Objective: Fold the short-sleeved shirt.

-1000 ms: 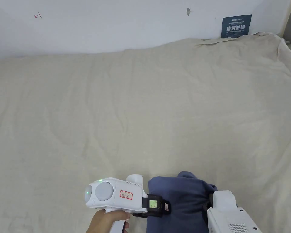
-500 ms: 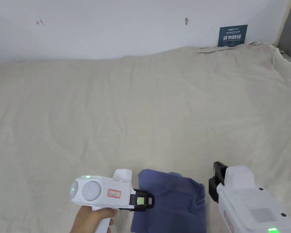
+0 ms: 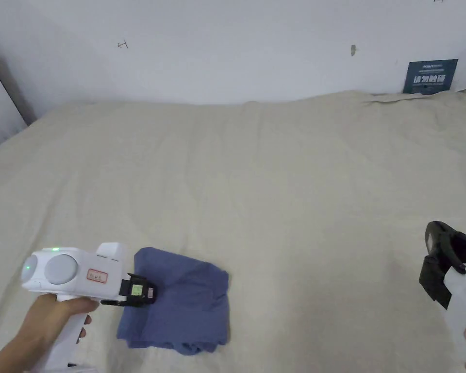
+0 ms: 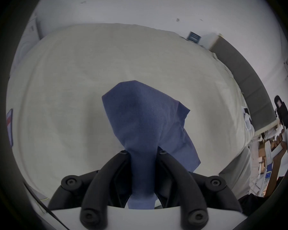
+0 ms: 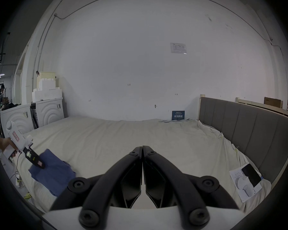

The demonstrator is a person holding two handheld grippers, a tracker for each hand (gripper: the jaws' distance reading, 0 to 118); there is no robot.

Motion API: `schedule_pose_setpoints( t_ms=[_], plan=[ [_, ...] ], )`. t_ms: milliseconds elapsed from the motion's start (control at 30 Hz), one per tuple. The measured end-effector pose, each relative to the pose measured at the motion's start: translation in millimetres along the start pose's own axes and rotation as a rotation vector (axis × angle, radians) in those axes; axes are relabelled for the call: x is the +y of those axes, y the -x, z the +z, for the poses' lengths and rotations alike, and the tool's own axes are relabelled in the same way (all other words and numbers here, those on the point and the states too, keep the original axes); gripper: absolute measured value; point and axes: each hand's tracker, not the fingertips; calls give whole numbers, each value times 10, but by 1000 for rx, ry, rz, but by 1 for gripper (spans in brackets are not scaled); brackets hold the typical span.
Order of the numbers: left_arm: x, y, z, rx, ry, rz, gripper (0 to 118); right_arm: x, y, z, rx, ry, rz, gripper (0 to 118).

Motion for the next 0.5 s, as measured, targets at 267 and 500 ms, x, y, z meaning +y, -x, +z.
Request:
schedule_pose_setpoints(
  t_ms=[267, 500],
  plan=[
    [51, 916, 348, 127, 16, 77, 19, 31, 169, -148, -15, 4, 10, 1],
    [-17, 1393, 294, 281, 67, 223, 19, 36, 273, -251, -15, 29, 27, 1]
  ],
)
